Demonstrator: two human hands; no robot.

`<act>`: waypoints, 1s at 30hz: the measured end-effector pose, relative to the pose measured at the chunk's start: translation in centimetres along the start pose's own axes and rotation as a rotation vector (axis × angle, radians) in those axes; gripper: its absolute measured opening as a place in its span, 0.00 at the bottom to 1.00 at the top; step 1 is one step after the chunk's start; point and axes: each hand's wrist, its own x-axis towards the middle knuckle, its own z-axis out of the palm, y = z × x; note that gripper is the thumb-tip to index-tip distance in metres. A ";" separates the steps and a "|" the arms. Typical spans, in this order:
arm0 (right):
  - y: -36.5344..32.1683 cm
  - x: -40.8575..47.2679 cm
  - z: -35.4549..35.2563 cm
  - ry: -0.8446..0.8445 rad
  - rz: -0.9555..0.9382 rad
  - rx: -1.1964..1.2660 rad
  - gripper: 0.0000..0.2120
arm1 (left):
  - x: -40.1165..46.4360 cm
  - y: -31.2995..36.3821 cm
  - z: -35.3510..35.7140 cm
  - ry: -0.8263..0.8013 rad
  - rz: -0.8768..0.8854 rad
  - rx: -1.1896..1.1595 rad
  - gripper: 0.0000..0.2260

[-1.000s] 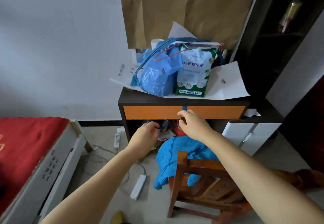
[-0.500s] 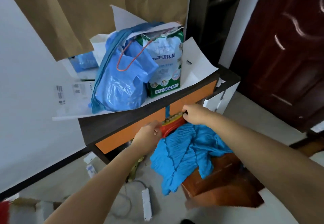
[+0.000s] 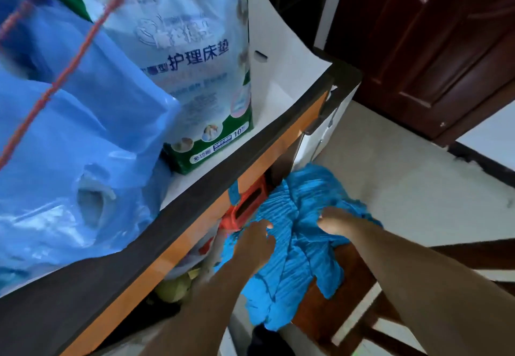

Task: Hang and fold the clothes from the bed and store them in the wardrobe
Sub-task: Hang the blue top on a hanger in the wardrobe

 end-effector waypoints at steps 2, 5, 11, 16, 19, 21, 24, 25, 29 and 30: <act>0.9 3.4 2.8 -0.044 0.055 0.010 0.10 | 4.5 -0.8 2.1 -0.051 -0.001 0.093 0.17; 2.8 7.4 7.5 -0.030 0.212 0.085 0.28 | 9.9 -2.3 5.6 -0.071 -0.073 0.203 0.20; 3.4 12.8 13.8 0.043 0.328 0.300 0.39 | 16.0 -6.2 10.8 -0.078 -0.191 0.379 0.41; 5.2 14.6 15.5 0.049 0.236 0.237 0.31 | 16.9 -8.2 13.2 -0.192 -0.145 0.374 0.27; 5.7 14.9 14.6 -0.040 0.301 0.546 0.16 | 15.5 -8.1 13.0 -0.239 -0.144 0.215 0.18; 5.1 13.9 13.6 -0.049 0.350 0.701 0.06 | 14.0 -7.9 12.4 -0.221 -0.139 0.108 0.17; 3.2 11.9 12.9 0.019 0.475 1.104 0.15 | 11.5 -7.2 11.2 -0.180 -0.132 -0.024 0.17; 2.3 10.8 12.7 0.038 0.503 1.236 0.13 | 10.5 -6.8 10.4 -0.165 -0.129 -0.046 0.16; -1.9 5.5 11.2 0.121 0.439 1.706 0.13 | 6.3 -5.5 6.1 -0.084 -0.111 -0.198 0.11; -3.0 3.3 10.6 0.127 0.402 1.797 0.15 | 4.5 -5.3 4.6 -0.046 -0.101 -0.221 0.11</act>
